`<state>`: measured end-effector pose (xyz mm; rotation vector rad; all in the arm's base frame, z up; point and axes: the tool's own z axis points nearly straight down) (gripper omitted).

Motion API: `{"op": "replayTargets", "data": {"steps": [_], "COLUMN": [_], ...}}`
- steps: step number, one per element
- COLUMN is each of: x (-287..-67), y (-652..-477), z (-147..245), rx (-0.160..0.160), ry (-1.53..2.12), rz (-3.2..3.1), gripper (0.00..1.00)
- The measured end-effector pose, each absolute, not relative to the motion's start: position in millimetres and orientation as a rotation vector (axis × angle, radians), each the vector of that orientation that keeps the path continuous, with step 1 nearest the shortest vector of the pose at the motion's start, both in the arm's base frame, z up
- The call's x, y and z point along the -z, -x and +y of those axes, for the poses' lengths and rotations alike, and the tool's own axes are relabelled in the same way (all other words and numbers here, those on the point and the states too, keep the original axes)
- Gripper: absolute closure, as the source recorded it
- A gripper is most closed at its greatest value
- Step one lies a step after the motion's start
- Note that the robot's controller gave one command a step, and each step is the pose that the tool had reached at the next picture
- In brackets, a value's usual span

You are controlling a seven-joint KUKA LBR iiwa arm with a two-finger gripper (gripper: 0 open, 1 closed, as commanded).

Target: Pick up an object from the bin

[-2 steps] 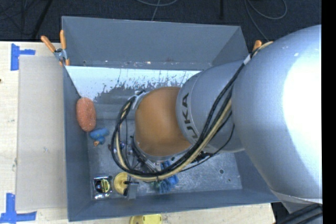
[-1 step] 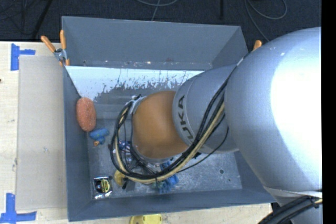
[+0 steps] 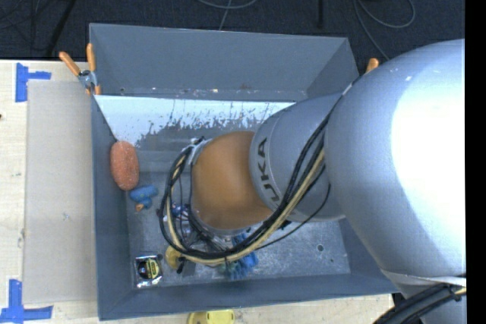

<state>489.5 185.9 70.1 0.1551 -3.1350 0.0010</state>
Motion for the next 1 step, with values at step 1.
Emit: {"op": "replayTargets", "data": {"steps": [1], "x": [-113.4], "y": [-484.4], "z": [183.7], "rx": [-0.005], "ry": [-0.168], "rz": [-3.127], "gripper": [1.00]}}
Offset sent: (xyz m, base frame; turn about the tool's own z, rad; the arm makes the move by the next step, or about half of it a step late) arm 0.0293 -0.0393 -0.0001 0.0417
